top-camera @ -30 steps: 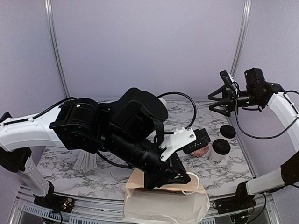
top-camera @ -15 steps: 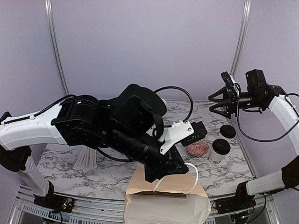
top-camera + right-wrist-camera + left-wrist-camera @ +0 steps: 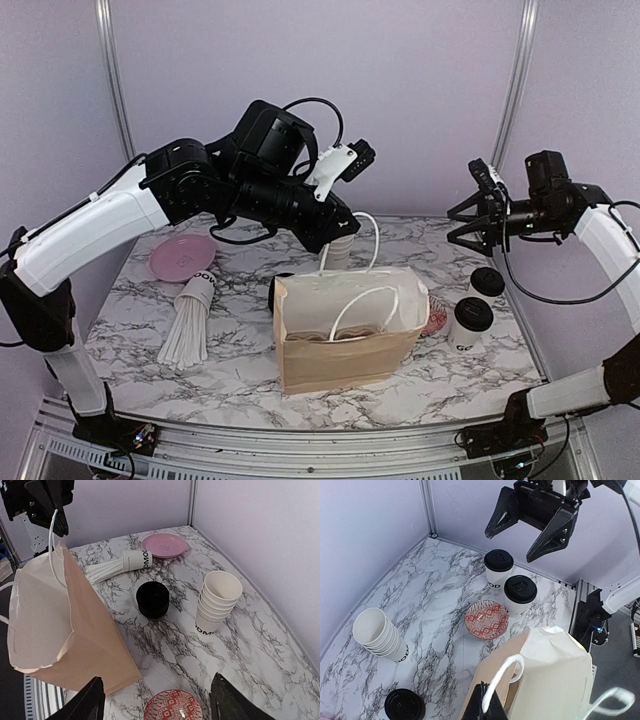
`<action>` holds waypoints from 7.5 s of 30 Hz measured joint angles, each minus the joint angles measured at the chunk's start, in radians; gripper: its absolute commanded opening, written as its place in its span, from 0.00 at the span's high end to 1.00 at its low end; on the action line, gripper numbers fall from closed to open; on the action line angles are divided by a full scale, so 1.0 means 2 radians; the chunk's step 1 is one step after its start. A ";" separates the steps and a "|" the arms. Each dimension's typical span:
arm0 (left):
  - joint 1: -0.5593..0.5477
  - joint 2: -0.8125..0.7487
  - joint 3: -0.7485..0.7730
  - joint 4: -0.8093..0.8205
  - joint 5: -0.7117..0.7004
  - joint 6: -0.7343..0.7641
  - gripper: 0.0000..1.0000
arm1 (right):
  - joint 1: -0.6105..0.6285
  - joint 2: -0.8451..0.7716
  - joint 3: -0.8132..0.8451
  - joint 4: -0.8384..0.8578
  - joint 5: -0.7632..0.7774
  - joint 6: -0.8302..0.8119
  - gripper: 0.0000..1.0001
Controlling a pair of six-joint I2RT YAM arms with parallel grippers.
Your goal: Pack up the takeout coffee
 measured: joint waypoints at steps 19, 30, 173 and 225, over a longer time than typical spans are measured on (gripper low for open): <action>0.033 0.024 -0.004 -0.003 -0.060 -0.006 0.35 | 0.000 0.012 0.003 -0.145 0.291 -0.105 0.21; 0.031 -0.122 -0.125 0.021 -0.070 -0.030 0.15 | 0.000 0.016 -0.024 -0.184 0.371 -0.122 0.13; 0.084 -0.039 -0.155 0.078 0.129 -0.047 1.00 | 0.364 0.165 0.218 -0.149 0.368 -0.034 0.58; 0.134 -0.044 -0.132 0.069 -0.056 -0.073 0.33 | 0.554 0.007 0.002 -0.115 0.534 -0.058 0.61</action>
